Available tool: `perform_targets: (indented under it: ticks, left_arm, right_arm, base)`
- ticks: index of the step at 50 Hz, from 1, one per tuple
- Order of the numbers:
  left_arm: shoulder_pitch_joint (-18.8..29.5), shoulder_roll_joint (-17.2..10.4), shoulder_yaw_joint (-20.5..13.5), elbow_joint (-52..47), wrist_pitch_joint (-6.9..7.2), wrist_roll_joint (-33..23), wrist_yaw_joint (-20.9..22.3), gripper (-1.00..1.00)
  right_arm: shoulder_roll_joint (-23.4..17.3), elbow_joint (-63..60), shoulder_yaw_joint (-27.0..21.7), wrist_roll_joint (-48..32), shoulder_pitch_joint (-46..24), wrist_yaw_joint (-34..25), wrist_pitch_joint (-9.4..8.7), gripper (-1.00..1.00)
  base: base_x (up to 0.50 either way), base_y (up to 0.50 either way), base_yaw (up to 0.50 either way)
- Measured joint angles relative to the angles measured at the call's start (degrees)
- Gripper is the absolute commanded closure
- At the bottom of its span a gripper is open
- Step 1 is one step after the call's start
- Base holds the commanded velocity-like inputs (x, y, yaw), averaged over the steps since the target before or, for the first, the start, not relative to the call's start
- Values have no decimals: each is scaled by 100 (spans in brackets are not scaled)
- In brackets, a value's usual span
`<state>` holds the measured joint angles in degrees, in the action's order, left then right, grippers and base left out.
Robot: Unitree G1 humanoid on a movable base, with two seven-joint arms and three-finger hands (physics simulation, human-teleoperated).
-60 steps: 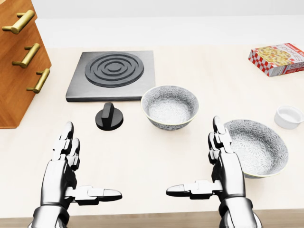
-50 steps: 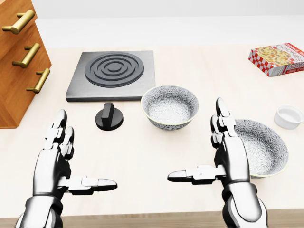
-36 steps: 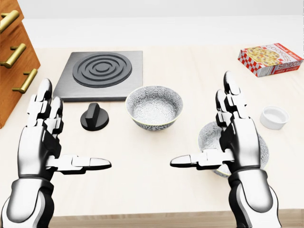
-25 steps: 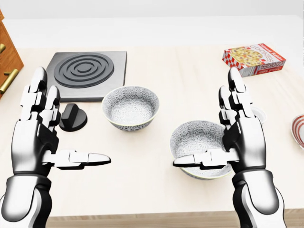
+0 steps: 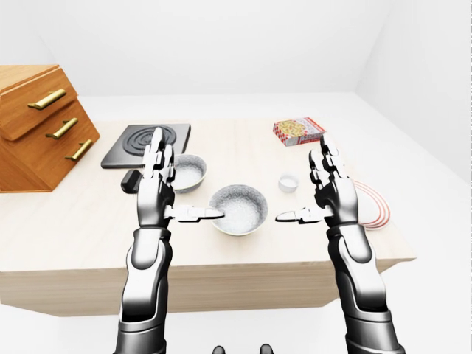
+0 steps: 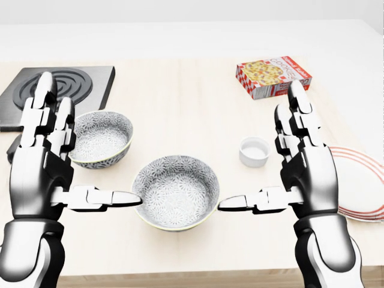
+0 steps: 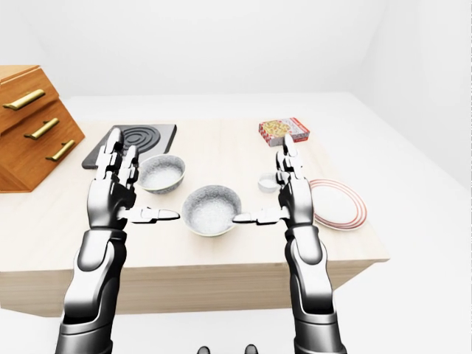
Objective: Pick the akita bowl from table center and place it on the plate.
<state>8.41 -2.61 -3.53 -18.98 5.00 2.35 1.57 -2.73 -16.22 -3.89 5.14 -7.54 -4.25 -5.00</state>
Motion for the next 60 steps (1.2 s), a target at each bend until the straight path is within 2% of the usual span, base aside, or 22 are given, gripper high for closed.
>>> perform_targets:
  ticks: [12,28,34,45,48,50,60]
  left_arm:
    - [-20,26,32,-102,0,-34,16,-100]
    - [-1,-26,-6,-105,0,-98,23,-100]
    - [235,-233,-103,333,0,-483,63,-100]
    - [1184,-969,-377,2098,-5,-1691,79,-100]
    - [1459,-1149,-400,2699,-67,-2015,22,-100]
    - [1649,-1260,-394,3152,-157,-2247,-68,-100]
    - [2505,-1638,-247,5416,-761,-3216,-692,-100]
  right_arm:
    - [-14,-189,19,24,136,-183,0,-100]
    - [-3,-245,22,-61,207,-268,0,-100]
    - [-7,-251,16,-82,211,-283,0,-100]
    - [-24,-233,-8,-108,185,-312,0,-100]
    - [-29,-217,-13,-116,157,-309,0,-100]
    - [-32,-202,-12,-124,133,-304,0,-100]
    - [-43,-156,-9,-157,21,-272,0,-100]
  base:
    - [40,-25,0]
    - [0,0,0]
    - [0,0,0]
    - [0,0,0]
    - [0,0,0]
    - [0,0,0]
    - [0,0,0]
